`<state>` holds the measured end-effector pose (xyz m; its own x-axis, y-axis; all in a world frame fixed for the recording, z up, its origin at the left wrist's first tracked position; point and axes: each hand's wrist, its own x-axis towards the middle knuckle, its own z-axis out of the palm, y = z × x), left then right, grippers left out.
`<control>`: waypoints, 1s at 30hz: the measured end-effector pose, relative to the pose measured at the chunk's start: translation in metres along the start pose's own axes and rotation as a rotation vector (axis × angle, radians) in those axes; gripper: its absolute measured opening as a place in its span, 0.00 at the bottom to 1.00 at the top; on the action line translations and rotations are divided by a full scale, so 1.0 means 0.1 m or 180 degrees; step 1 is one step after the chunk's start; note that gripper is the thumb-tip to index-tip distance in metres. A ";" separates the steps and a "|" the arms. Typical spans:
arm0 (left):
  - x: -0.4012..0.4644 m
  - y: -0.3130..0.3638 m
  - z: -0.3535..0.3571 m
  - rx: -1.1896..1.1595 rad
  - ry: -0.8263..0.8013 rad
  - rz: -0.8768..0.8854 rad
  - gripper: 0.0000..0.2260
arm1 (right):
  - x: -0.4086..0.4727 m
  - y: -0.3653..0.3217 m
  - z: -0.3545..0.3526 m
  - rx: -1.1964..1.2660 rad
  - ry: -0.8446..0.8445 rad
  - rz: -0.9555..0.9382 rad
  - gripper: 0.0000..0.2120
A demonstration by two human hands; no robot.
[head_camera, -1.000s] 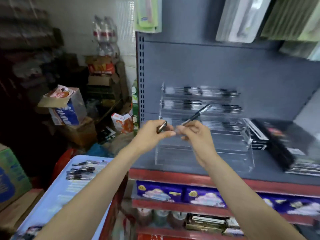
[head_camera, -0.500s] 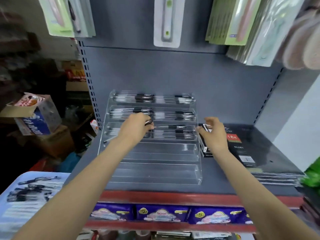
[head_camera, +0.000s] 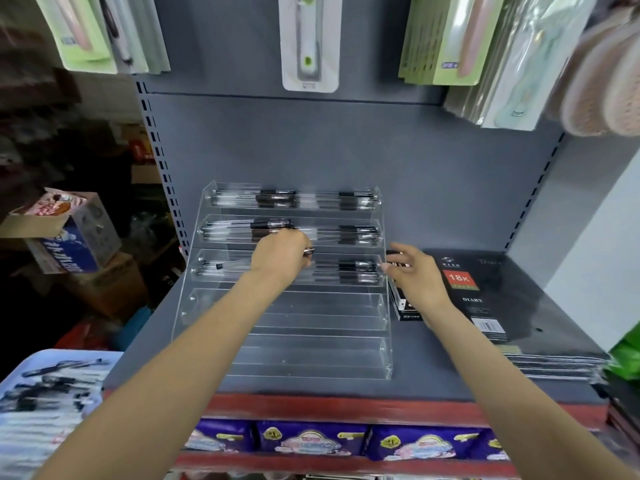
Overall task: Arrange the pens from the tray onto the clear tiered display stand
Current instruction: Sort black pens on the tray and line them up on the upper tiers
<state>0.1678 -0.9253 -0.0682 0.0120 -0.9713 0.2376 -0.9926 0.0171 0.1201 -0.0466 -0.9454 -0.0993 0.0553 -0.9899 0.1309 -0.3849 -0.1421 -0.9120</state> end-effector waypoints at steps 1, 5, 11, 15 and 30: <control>0.00 0.00 0.00 0.0029 0.0004 0.0011 0.05 | 0.00 0.00 -0.01 -0.0023 0.0009 0.0009 0.24; -0.03 -0.01 -0.02 0.0004 0.0192 0.0172 0.10 | -0.01 -0.04 -0.01 -0.0489 0.0347 -0.0276 0.24; -0.09 0.17 -0.12 -0.0346 0.0215 0.0649 0.12 | -0.15 -0.41 0.19 -0.0109 0.0038 -0.0977 0.05; -0.08 0.29 -0.16 -0.0740 -0.0052 0.0768 0.10 | -0.18 -0.55 0.30 0.0542 -0.0358 -0.0954 0.03; -0.07 -0.17 0.01 -0.1415 0.0132 0.0322 0.05 | -0.01 -0.18 -0.02 -0.0266 0.0525 -0.0372 0.19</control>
<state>0.1842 -0.9186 -0.0726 -0.0685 -0.9493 0.3067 -0.8410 0.2203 0.4941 -0.0416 -0.9415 -0.0824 -0.0448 -0.9523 0.3019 -0.4601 -0.2486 -0.8524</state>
